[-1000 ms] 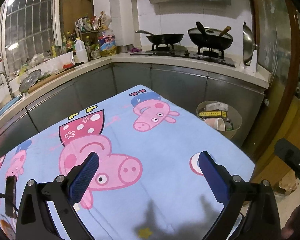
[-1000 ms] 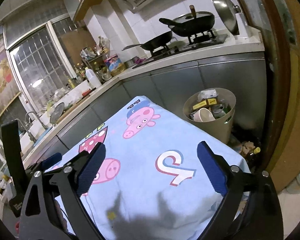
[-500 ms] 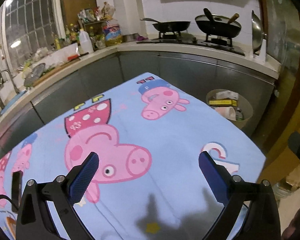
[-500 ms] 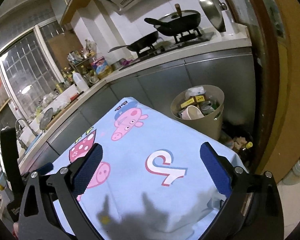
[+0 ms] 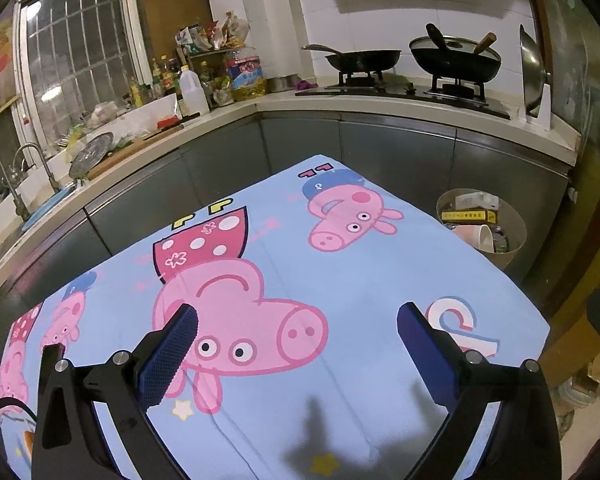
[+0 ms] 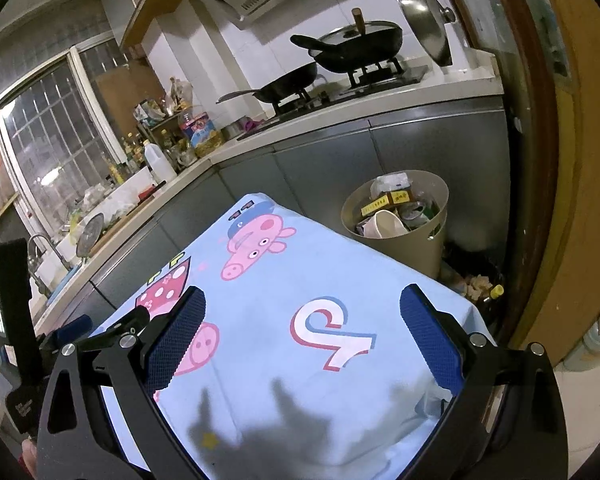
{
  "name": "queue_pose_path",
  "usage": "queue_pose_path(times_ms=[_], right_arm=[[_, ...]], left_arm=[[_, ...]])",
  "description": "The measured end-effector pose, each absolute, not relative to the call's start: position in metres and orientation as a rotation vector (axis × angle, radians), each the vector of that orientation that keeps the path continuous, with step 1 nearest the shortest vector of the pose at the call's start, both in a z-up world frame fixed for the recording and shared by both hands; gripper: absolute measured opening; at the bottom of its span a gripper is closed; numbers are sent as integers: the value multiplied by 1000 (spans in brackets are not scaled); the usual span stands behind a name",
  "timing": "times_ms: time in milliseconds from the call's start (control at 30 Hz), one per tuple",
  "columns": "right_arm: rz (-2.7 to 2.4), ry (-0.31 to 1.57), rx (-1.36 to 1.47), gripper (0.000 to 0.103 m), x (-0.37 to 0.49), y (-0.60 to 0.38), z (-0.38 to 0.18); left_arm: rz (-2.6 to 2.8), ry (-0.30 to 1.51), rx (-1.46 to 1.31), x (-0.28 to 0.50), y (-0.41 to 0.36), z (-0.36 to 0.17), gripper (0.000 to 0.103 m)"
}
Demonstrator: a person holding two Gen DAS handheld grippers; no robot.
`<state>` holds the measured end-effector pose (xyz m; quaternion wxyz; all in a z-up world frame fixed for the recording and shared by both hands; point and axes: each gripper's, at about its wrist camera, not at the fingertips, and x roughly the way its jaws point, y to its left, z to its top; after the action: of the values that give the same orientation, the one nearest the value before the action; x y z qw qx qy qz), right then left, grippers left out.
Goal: Collect trash
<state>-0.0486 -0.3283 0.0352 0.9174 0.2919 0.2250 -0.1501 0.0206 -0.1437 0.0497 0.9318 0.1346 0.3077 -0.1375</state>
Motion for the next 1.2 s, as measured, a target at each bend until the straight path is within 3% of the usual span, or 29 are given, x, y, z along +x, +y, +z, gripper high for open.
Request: queue_pose_path(times_ms=[1200], right_arm=[[-258, 490, 594, 97, -40, -316, 32]], left_arm=[[-232, 570, 299, 18, -143, 55, 99]])
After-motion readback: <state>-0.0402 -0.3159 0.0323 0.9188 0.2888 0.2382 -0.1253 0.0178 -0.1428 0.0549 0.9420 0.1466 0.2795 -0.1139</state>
